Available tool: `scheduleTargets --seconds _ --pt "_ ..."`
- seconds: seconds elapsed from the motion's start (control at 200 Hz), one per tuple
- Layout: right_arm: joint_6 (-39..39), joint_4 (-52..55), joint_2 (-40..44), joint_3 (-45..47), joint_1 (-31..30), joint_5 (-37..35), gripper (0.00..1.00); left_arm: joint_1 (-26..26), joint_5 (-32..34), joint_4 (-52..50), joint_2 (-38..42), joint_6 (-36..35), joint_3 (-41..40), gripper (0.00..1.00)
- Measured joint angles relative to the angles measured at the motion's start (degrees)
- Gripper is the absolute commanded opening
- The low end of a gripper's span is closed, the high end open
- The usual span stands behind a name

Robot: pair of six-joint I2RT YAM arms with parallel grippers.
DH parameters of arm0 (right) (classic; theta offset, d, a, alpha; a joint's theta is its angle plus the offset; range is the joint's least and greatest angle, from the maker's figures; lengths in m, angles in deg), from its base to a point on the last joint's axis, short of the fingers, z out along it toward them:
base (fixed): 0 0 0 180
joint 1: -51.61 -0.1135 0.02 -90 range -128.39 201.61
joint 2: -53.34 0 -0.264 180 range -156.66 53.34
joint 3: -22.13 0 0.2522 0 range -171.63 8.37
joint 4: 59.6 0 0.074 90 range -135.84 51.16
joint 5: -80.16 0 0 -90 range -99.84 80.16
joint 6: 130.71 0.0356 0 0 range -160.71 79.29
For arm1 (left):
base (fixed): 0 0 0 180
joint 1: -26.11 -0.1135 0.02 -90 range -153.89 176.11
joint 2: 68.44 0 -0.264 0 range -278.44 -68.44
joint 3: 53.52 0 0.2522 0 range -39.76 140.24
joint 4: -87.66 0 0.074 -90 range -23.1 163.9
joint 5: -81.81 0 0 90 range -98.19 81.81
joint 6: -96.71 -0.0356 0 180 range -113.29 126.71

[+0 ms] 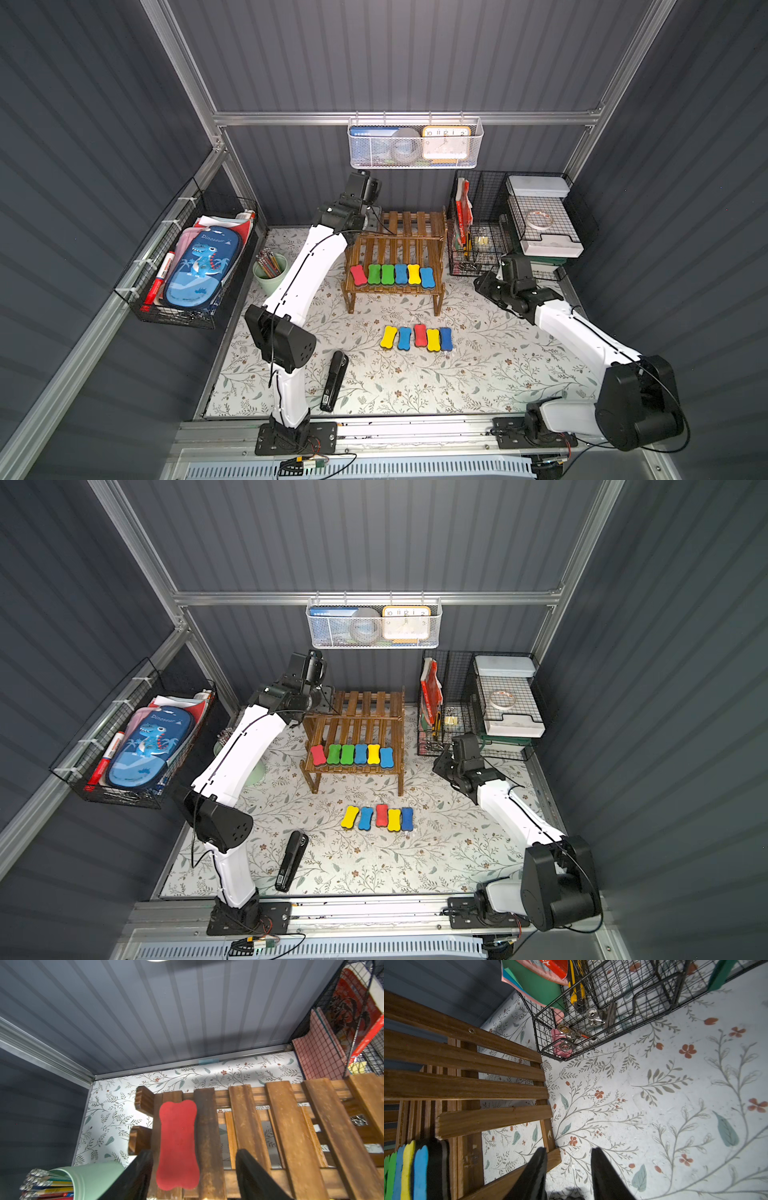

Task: Remove the whiteboard erasers from the shelf
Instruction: Pick up the whiteboard eraser from the shelf.

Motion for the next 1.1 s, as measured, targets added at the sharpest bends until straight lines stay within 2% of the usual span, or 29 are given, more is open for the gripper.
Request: scheduleTargets --seconds 0.42,0.61,0.805,0.885,1.101 --pt "0.0 0.0 0.0 0.0 0.0 -0.5 0.4 -0.8 1.6 0.0 -1.7 -0.2 0.0 0.68" --pt "0.0 0.0 0.0 0.0 0.1 -0.5 0.4 -1.4 1.3 -0.1 -2.6 -0.2 -0.5 0.55" --pt "0.0 0.0 0.0 0.0 0.3 -0.5 0.4 -1.5 0.3 0.3 -3.2 0.1 -1.1 0.5" --pt "0.0 0.0 0.0 0.0 0.4 -0.5 0.4 -1.5 0.1 0.3 -3.2 0.2 -1.1 0.43" --pt "0.0 0.0 0.0 0.0 0.4 -0.5 0.4 -1.5 -0.1 0.4 -3.1 0.3 -1.1 0.41"
